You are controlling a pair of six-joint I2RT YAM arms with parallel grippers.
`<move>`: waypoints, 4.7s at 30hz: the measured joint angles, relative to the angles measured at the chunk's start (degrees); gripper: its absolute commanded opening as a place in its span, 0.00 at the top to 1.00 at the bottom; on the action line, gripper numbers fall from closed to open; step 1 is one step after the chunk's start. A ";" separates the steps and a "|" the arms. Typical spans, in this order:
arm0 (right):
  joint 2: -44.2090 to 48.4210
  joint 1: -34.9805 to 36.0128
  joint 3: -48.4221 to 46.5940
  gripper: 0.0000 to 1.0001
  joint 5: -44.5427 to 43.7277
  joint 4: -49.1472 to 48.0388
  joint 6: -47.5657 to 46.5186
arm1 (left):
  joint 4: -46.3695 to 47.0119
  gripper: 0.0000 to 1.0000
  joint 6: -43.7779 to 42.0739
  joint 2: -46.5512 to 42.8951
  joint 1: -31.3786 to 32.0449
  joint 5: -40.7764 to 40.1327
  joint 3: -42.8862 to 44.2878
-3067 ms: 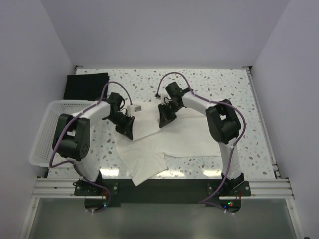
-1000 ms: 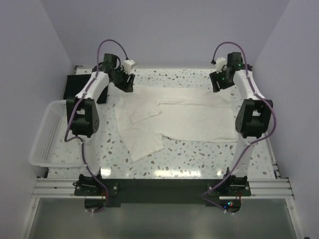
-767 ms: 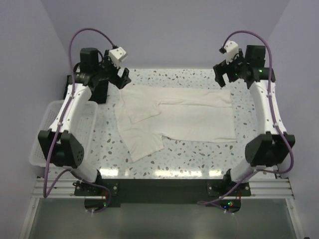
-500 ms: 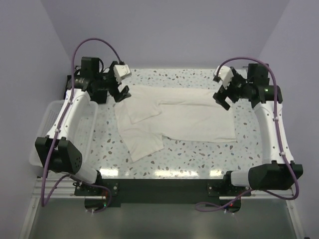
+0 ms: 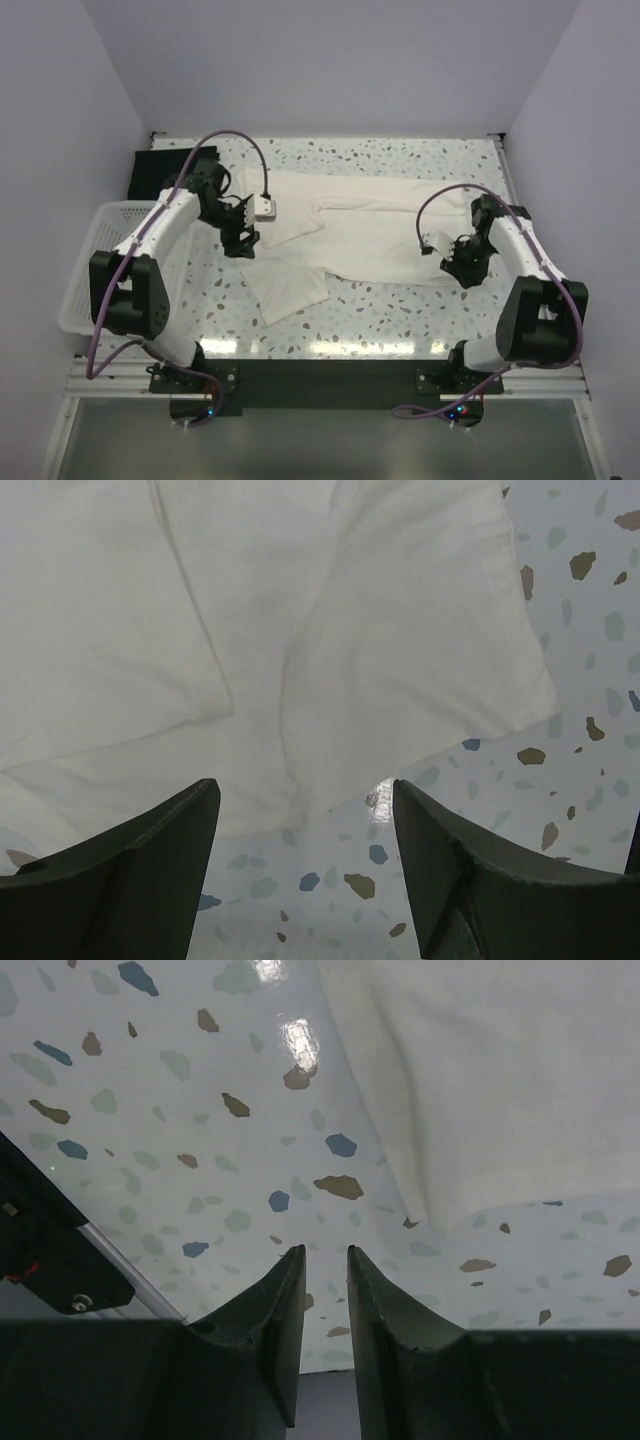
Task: Fold and stack the t-shirts
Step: Fold the tshirt
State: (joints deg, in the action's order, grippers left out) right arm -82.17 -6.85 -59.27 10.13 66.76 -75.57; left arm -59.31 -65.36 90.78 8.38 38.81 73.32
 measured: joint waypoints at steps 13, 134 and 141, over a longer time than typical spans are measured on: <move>-9.05 -0.31 2.23 0.70 -3.28 -10.64 -1.46 | -0.31 0.25 -1.84 2.67 0.00 -3.52 -1.97; -30.64 -5.51 -27.19 1.00 -0.11 -5.03 -0.96 | -6.69 1.00 -0.48 32.52 4.90 -13.18 39.78; -33.68 -5.01 -31.67 1.00 -0.11 -4.74 -0.87 | -7.04 1.00 -0.48 33.97 3.74 -13.79 39.82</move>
State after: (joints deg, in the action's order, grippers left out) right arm -115.85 -11.86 -90.94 10.02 62.02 -76.44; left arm -66.35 -65.84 124.75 12.12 25.02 113.14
